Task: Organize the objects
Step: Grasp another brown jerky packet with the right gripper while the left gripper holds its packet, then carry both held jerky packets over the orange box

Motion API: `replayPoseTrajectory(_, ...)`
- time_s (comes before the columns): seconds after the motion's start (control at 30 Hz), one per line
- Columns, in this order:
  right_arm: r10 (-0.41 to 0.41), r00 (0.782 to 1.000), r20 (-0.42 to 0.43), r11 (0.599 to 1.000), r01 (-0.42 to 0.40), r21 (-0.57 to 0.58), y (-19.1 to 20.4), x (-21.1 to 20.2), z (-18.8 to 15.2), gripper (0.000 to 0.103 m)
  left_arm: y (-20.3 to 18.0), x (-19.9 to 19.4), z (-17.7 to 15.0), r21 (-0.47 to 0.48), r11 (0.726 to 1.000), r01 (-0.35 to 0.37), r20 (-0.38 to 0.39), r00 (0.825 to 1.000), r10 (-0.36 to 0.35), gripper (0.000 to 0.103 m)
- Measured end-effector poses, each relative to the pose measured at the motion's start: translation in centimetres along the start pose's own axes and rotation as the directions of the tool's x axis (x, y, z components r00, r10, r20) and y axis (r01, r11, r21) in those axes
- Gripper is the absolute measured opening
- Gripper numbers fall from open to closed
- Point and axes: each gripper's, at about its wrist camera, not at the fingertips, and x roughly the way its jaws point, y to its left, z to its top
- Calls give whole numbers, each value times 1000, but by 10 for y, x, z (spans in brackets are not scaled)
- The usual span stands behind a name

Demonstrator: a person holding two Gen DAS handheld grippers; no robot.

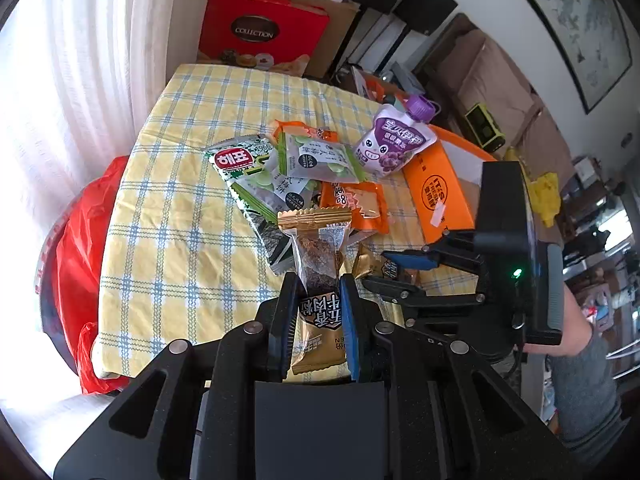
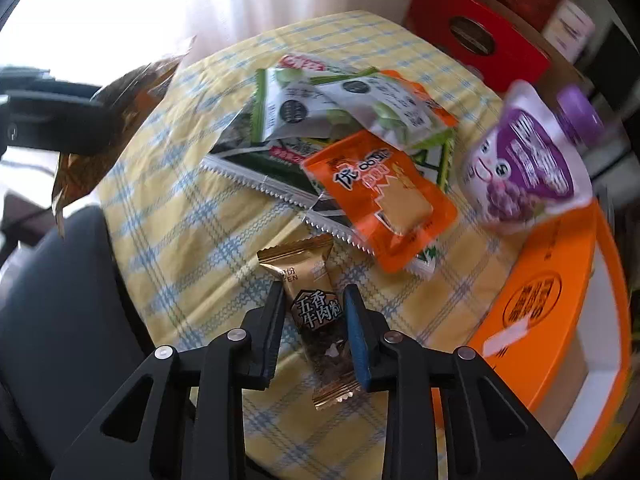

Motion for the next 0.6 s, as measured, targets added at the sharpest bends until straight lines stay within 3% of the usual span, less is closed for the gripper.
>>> replayPoseTrajectory(0.1, 10, 999, 31, 997, -13, 75, -5, -5, -4, 23, 0, 0, 0, -1, 1000, -4, 4, 1000, 4, 19)
replayPoseTrajectory(0.37, -36, 994, 105, 979, 14, 203, -9, -20, -19, 22, -8, 4, -2, 19, 999, -44, 21, 999, 44, 19)
replayPoseTrajectory(0.6, -108, 974, 199, 925, 25, 380, -23, -63, -34, 22, -24, 4, -1, 42, 996, -80, 55, 995, 78, 19)
